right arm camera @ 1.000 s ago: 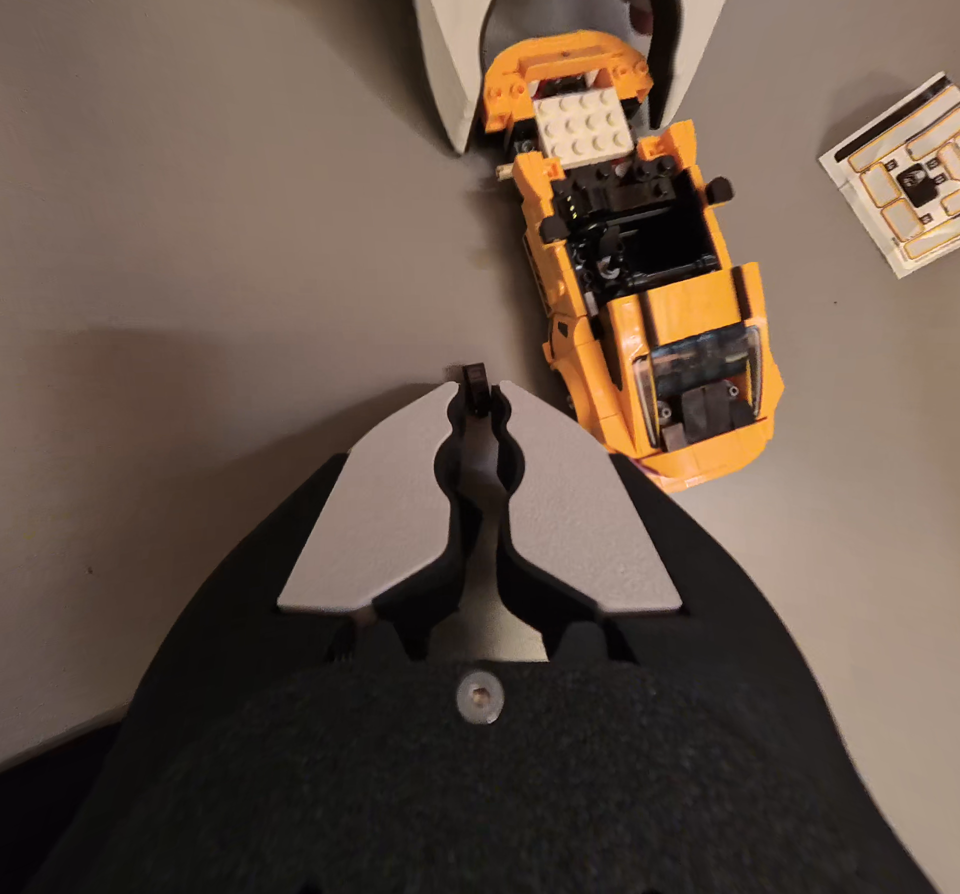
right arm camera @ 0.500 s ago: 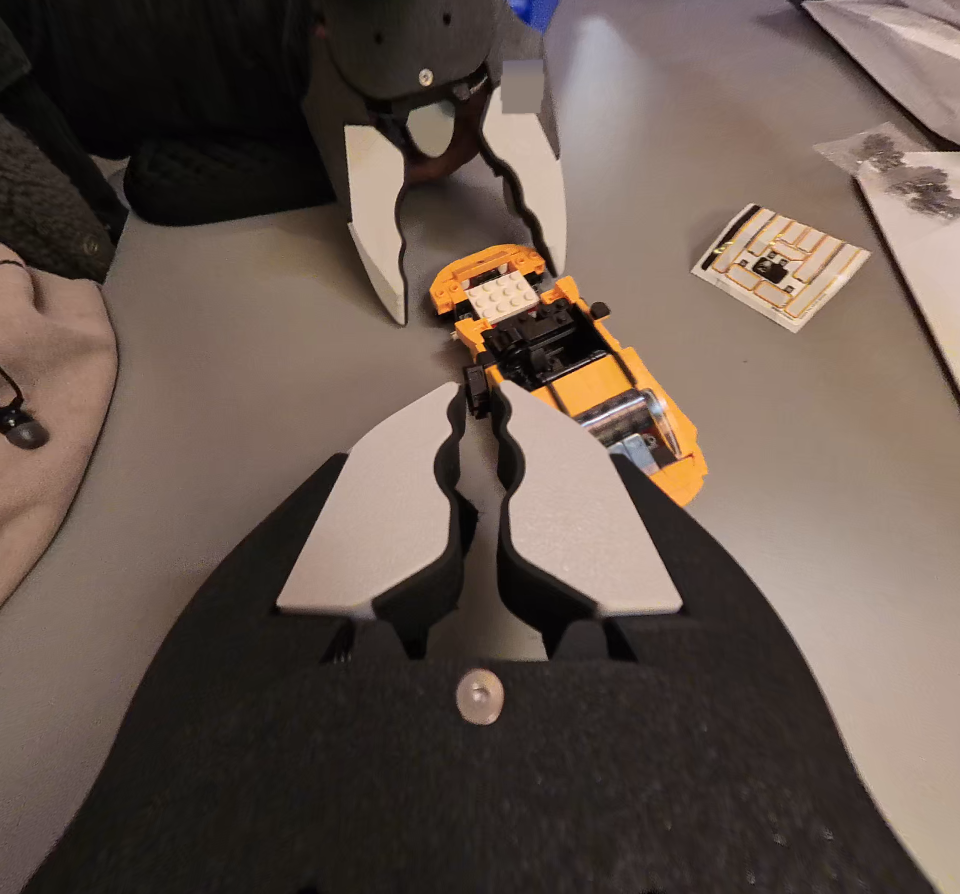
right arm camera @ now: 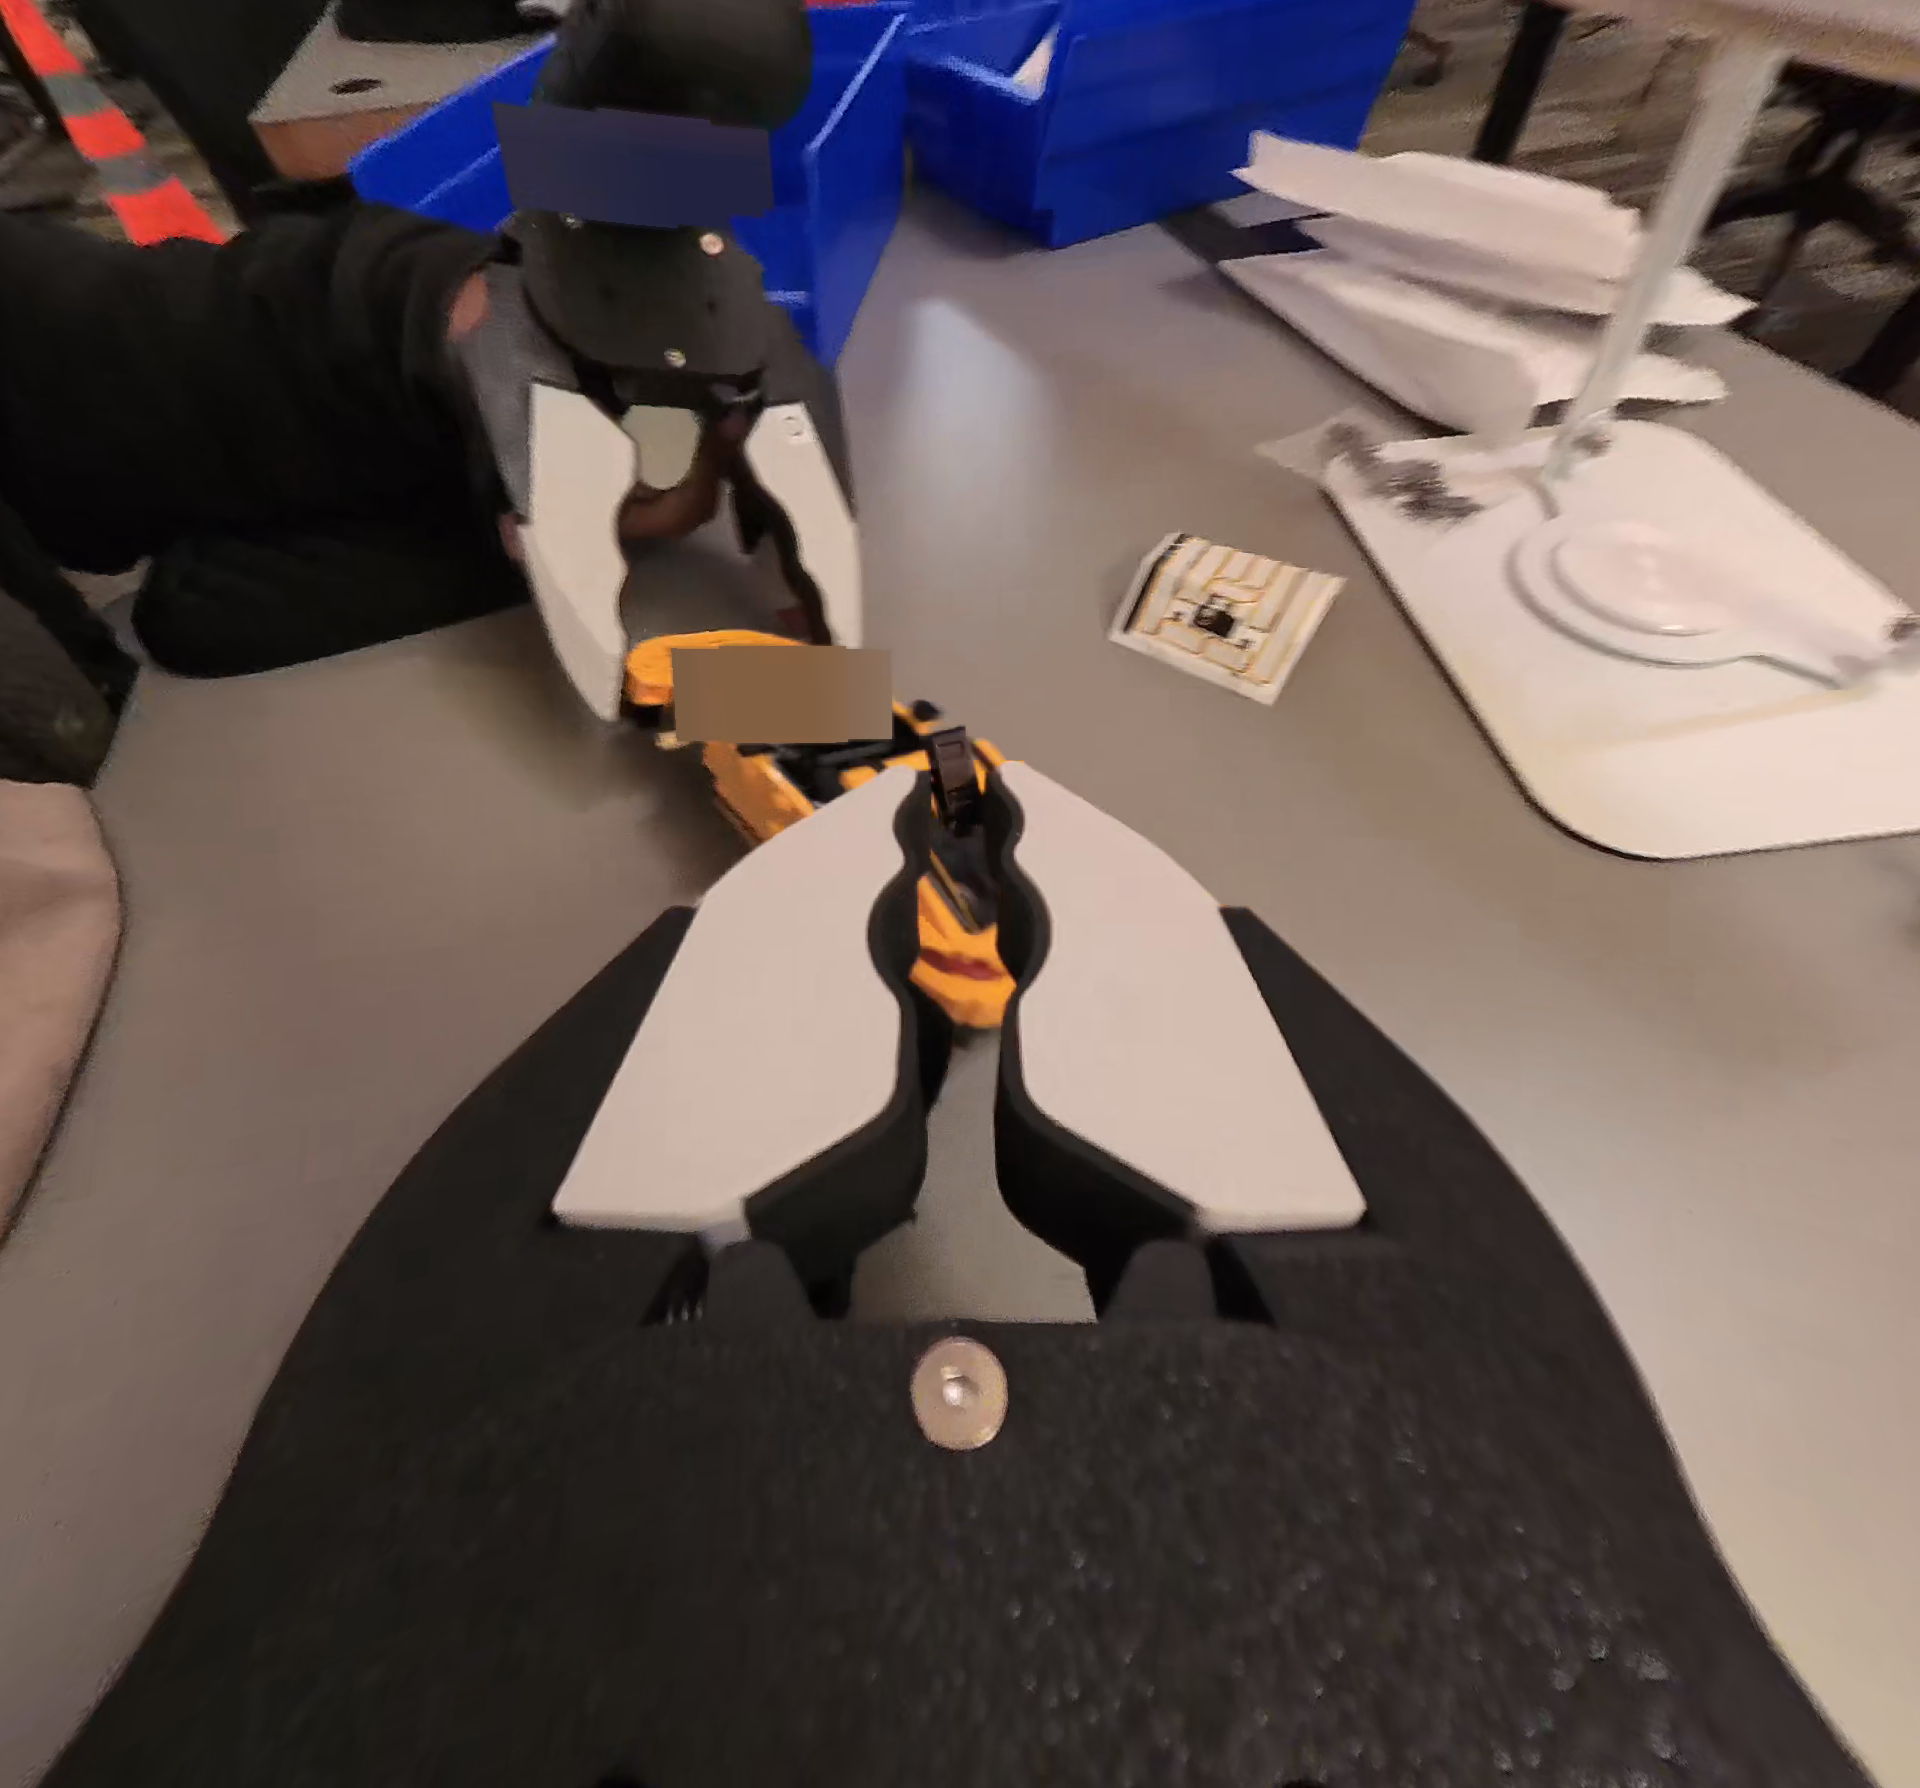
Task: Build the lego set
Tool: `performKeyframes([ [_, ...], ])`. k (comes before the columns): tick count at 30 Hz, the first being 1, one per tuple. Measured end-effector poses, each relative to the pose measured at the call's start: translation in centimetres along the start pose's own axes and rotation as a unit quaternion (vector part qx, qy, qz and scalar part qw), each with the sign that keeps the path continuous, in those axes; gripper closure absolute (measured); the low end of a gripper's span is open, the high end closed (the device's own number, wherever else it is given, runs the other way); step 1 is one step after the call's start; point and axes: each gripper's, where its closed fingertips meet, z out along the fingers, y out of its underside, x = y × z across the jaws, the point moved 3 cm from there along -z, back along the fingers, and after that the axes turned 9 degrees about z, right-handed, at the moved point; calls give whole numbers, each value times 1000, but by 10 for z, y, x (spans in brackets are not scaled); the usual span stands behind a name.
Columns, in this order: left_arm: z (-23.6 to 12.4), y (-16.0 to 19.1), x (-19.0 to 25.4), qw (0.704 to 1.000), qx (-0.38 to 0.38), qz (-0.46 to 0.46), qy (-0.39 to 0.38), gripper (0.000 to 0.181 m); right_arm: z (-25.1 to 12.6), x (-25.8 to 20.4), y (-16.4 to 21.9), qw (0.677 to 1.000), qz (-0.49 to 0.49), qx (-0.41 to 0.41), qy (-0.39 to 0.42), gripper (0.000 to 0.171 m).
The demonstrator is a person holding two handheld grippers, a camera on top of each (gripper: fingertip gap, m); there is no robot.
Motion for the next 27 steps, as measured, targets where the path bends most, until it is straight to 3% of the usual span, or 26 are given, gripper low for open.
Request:
performKeyframes([
  [3,0,0,4,996,16,-67,50,110,-11,16,-2,999,-18,26,37,162],
  [7,-3,-4,10,982,40,-143,115,110,-8,-10,-7,997,-42,53,-42,163],
  [9,-2,-4,13,974,46,-170,143,110,-2,-31,-3,992,-84,42,-83,163],
  [13,-2,-3,17,961,46,-204,178,110,8,-46,10,986,-143,-11,-88,163],
  [27,-6,-5,15,940,67,-256,215,110,-3,-18,17,990,-134,-47,-25,163],
])
